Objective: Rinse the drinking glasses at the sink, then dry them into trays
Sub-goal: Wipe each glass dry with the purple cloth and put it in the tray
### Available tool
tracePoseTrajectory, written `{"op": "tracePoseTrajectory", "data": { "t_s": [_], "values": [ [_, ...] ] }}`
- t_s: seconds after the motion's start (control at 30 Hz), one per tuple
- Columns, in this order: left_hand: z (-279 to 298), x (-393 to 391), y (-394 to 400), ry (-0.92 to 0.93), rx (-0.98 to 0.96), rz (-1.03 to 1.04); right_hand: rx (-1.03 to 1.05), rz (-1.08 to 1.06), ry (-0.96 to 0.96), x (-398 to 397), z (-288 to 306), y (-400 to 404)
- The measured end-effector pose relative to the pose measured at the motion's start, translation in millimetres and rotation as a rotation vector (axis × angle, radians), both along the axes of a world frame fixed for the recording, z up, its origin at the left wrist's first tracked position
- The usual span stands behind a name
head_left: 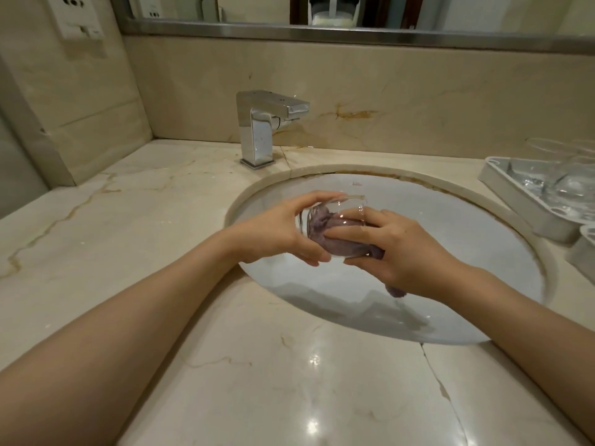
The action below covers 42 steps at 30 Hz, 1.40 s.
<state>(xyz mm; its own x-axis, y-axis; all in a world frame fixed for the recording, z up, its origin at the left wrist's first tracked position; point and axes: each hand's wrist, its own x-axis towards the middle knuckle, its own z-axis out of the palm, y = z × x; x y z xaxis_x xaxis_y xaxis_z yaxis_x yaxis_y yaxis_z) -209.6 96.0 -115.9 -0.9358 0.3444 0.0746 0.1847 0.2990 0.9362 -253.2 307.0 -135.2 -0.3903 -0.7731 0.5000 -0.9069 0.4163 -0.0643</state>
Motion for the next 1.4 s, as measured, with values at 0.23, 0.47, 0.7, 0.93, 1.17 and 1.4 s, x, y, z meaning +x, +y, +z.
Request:
{"op": "tracePoseTrajectory", "data": {
  "t_s": [0.23,0.47,0.7,0.93,1.17,1.4],
  "values": [
    [-8.6,1.4,8.1,0.515,-0.416,0.111,-0.305,-0.017,-0.746,8.8,6.3,-6.5],
    [-3.6,1.7,4.2,0.432,-0.321,0.114,-0.366,-0.030,-0.770,12.5,3.3,-10.0],
    [1.9,-1.0,-2.2,-0.157,0.217,-0.021,-0.101,-0.056,-0.076,3.9,4.2,-2.7],
    [-3.8,4.3,2.6,0.157,-0.149,0.110,-0.235,-0.047,-0.748,11.8,5.7,-6.2],
    [-4.0,4.0,2.2,0.331,-0.268,0.117,-0.364,-0.008,-1.062,12.1,11.3,-7.9],
    [2.4,6.2,-3.4,-0.087,-0.039,-0.025,-0.010,-0.014,-0.205,11.7,-1.0,-4.6]
  ]
}}
